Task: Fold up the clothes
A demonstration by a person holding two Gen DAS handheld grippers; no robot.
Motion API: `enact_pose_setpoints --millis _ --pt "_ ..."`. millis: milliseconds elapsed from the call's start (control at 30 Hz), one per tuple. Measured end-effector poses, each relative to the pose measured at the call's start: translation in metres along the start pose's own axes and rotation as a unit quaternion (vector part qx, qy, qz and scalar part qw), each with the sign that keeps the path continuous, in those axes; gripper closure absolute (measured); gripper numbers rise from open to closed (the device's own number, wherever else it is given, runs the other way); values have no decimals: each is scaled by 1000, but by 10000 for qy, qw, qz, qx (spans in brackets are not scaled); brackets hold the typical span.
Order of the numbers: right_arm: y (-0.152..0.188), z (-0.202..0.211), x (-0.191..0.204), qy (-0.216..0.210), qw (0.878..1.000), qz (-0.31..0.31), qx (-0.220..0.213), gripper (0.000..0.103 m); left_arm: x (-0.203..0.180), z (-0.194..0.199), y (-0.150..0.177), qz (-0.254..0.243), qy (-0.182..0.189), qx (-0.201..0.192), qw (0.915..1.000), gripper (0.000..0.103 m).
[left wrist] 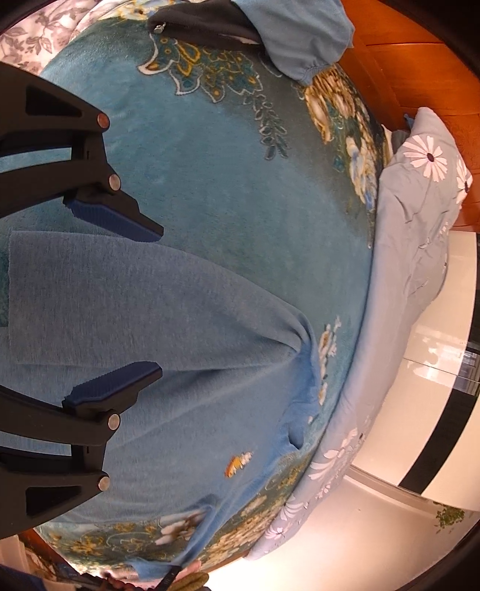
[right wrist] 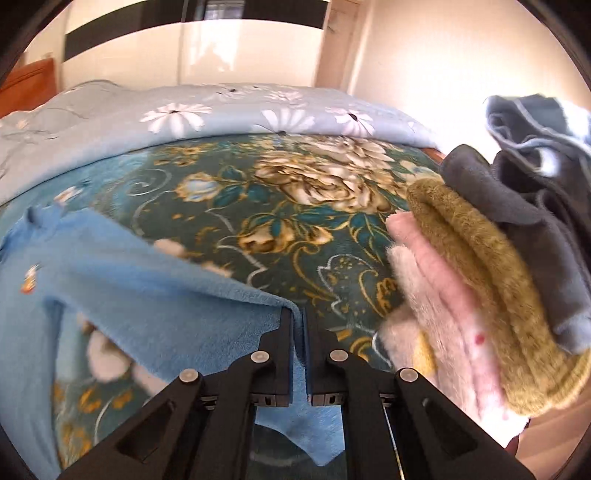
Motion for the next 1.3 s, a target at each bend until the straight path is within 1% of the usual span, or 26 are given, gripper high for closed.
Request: enact_pose_setpoints --millis 67,167,200,267,333,367,400,467,567,600,667,700,733,767,833,867,900,933,967,1000,1067,1100,1167,1200,1300 --pt "-2 -5 8 51 9999 77 53 99 4 -9 0 76 0 131 9999 32" --pt "0 4 17 165 9996 207 -137 98 7 -20 4 128 44 276 9995 32" --pt "4 9 20 252 9992 230 -228 96 8 -23 5 139 50 314 9994 32" --pt "12 26 25 454 9972 293 -525 83 9 -27 9 123 9 363 9993 32" --pt "25 49 31 642 9924 352 -988 54 10 -31 12 132 -32 394 9991 32" --pt "31 60 34 692 9892 385 -1236 49 12 -32 14 163 -26 401 9991 32" --pt "36 69 38 653 9867 441 -1425 44 14 -33 15 191 -16 407 9990 32" --pt "44 84 43 503 9842 535 -1611 42 17 -33 17 226 64 376 9990 32" --pt "51 90 54 60 9869 579 -1505 42 24 -31 19 372 288 295 9985 33" --pt "53 89 60 18 9871 630 -1472 42 26 -31 19 436 363 270 9980 33" --pt "56 86 72 -67 9874 732 -1405 42 29 -30 21 545 435 208 9973 38" --pt "58 84 78 -110 9874 782 -1371 42 30 -30 21 570 435 182 9973 45" --pt "60 83 84 -152 9874 833 -1338 42 30 -30 22 584 419 167 9973 56" --pt "62 81 90 -196 9874 873 -1302 42 31 -30 22 591 374 155 9974 62" --pt "64 79 100 -291 9881 898 -1218 42 31 -31 24 579 290 131 9978 82" --pt "66 78 105 -336 9883 906 -1180 42 31 -31 24 566 285 117 9979 87" --pt "68 77 107 -374 9885 900 -1152 42 32 -30 24 556 310 85 9979 95" --pt "68 75 110 -411 9889 890 -1112 42 33 -28 24 556 333 8 9979 100" --pt "68 73 113 -442 9895 878 -1057 42 35 -23 24 553 304 -149 9979 100" --pt "68 71 115 -460 9900 870 -1009 42 36 -17 20 527 149 -339 9979 100" --pt "67 68 118 -480 9908 859 -931 42 42 0 7 424 -489 -770 9949 100" --pt "67 68 119 -478 9911 852 -902 42 46 7 -3 376 -750 -880 9926 100" --pt "66 67 121 -474 9918 837 -846 42 58 19 -28 296 -1078 -1044 9882 100" --pt "65 65 121 -470 9921 829 -819 42 64 24 -41 261 -1234 -1109 9858 100" --pt "64 58 124 -466 9932 806 -695 42 85 17 -85 248 -1548 -959 9830 100"
Point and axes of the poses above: each gripper's, at about its wrist camera, not at the fingertips, and z roughly against the way its jaws point, x to its left, y to its underside, the point moved 1 cm from there along -z, roughly the way its jaws point, and after that the axes turned 15 degrees about x, right-handed, at the moved point
